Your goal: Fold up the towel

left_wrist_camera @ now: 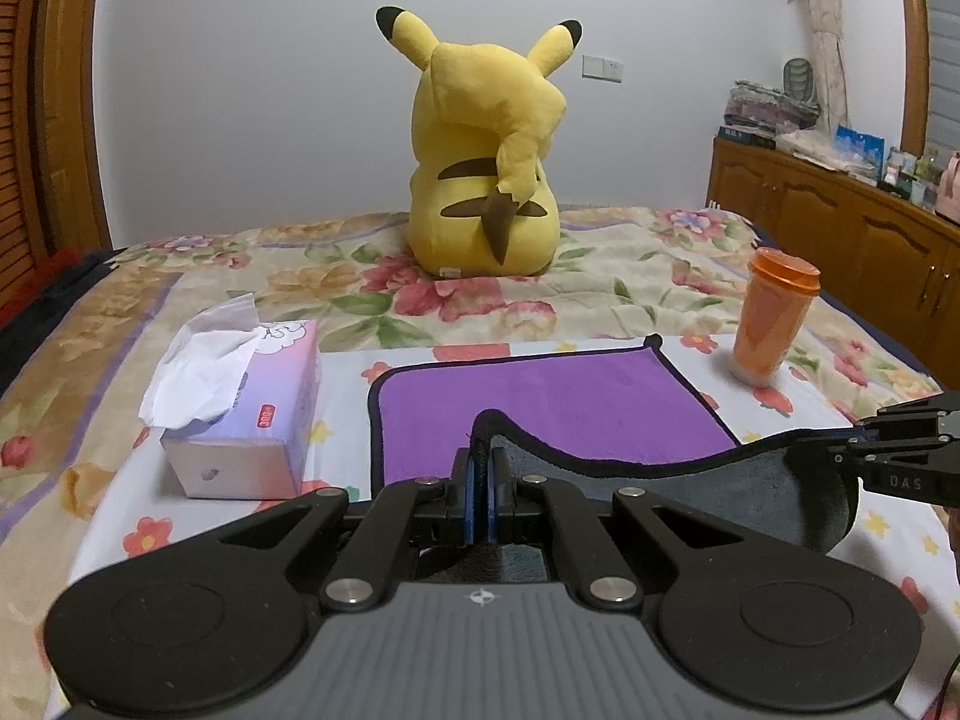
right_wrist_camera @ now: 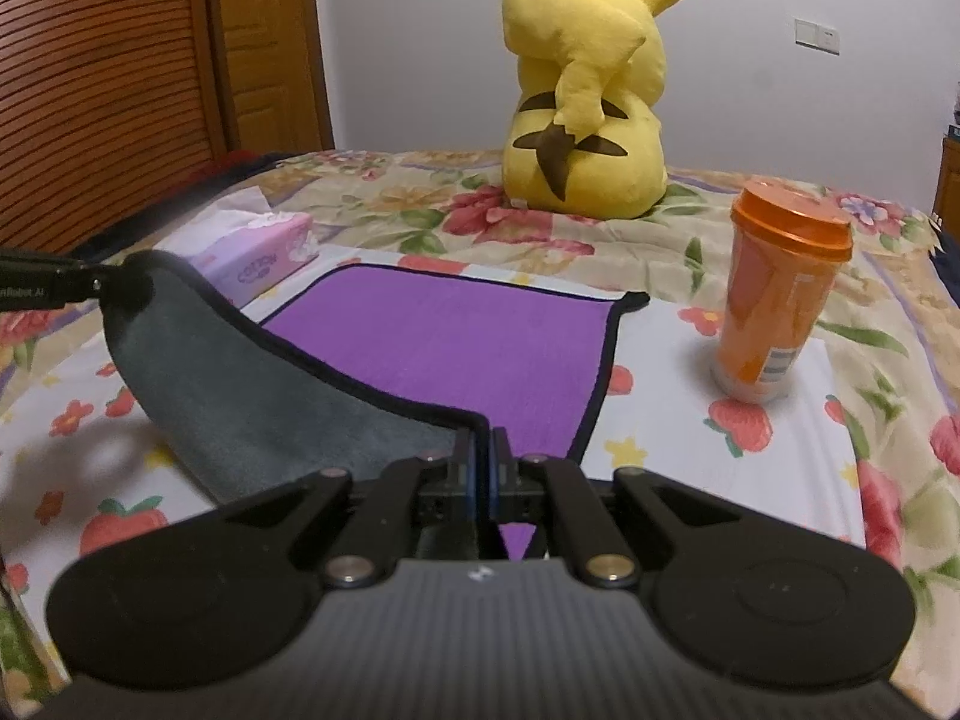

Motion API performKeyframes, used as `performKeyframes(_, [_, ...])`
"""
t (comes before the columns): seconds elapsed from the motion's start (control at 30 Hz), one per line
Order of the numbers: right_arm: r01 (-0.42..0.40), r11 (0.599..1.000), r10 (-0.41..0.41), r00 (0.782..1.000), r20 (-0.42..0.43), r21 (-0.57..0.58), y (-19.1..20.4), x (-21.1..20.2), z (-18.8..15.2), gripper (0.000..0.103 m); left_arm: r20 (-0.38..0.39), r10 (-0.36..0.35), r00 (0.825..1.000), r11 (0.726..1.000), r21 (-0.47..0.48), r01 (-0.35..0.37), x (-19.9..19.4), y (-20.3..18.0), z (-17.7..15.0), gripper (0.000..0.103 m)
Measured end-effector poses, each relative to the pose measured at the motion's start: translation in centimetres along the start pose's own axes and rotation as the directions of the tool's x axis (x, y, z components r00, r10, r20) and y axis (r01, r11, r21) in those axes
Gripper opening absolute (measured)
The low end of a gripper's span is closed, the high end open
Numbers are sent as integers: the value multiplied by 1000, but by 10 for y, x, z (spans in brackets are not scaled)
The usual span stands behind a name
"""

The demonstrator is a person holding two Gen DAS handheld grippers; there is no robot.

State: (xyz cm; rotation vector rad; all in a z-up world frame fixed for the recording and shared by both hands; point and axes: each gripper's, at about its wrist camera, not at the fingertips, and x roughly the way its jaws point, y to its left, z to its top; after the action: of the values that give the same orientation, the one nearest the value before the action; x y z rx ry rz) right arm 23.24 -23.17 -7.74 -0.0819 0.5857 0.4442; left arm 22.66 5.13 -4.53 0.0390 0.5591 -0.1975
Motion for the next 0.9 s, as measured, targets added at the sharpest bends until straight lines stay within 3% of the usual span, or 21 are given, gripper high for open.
performKeyframes(0.47, [3,1000,-3,1000,3,-22,-4,14,10,5,-3,-13,1000,1000,-26,13,15,8,10,7])
performKeyframes(0.9, [20,996,-11,995,102,-81,-3,-3,48,4,73,-14,997,999,-33,17,16,12,37,7])
